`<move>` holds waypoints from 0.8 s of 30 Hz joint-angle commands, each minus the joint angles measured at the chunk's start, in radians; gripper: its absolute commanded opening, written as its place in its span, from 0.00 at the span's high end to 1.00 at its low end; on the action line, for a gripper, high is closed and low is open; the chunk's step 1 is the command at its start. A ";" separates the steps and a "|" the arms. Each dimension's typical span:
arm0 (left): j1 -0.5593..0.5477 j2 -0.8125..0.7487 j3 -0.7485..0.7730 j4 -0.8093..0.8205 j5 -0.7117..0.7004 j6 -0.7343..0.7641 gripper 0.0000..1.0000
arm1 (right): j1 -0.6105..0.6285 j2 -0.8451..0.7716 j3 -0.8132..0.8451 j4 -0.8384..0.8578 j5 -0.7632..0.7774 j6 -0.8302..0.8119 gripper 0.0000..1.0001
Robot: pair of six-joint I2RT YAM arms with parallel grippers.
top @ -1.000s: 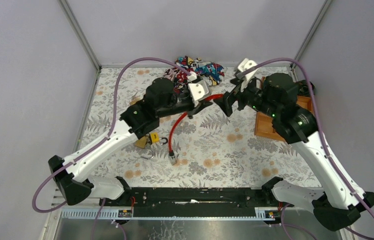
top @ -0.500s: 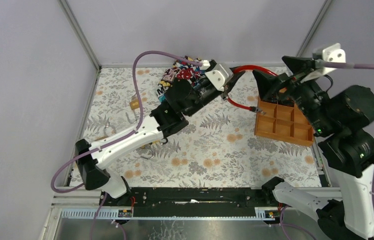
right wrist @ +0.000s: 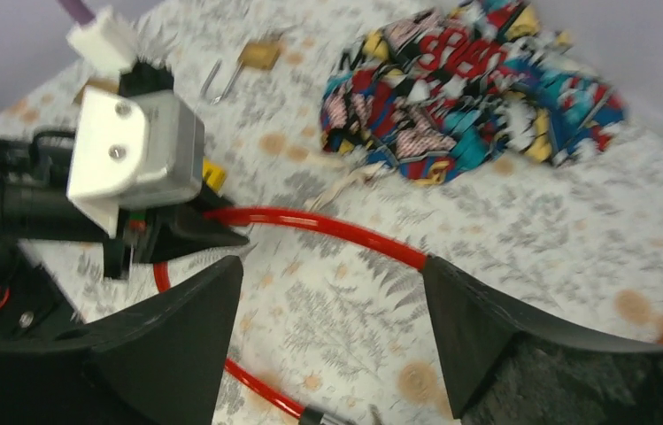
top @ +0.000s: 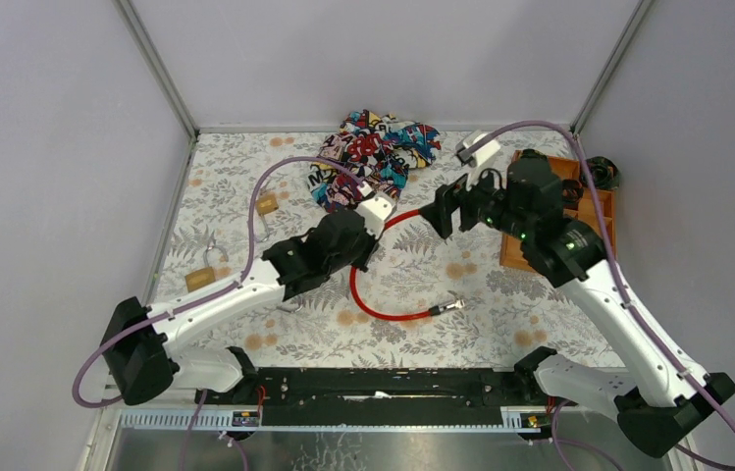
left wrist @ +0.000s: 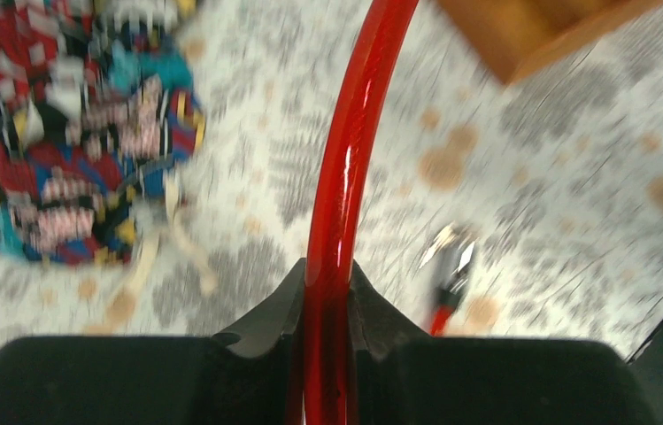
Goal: Lock with the key
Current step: Lock the lock.
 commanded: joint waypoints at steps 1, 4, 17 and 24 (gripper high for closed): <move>0.020 -0.095 -0.056 -0.069 -0.007 0.089 1.00 | 0.004 -0.010 -0.079 0.158 -0.166 -0.037 0.22; 0.033 -0.152 -0.110 -0.076 0.096 0.260 1.00 | 0.005 0.016 -0.132 0.114 -0.218 -0.132 0.29; 0.041 -0.168 -0.075 -0.169 0.319 0.655 1.00 | 0.010 0.016 -0.344 0.088 -0.412 -0.209 0.31; 0.041 -0.161 -0.056 -0.179 0.357 0.700 1.00 | 0.024 0.077 -0.333 0.015 -0.407 -0.270 0.39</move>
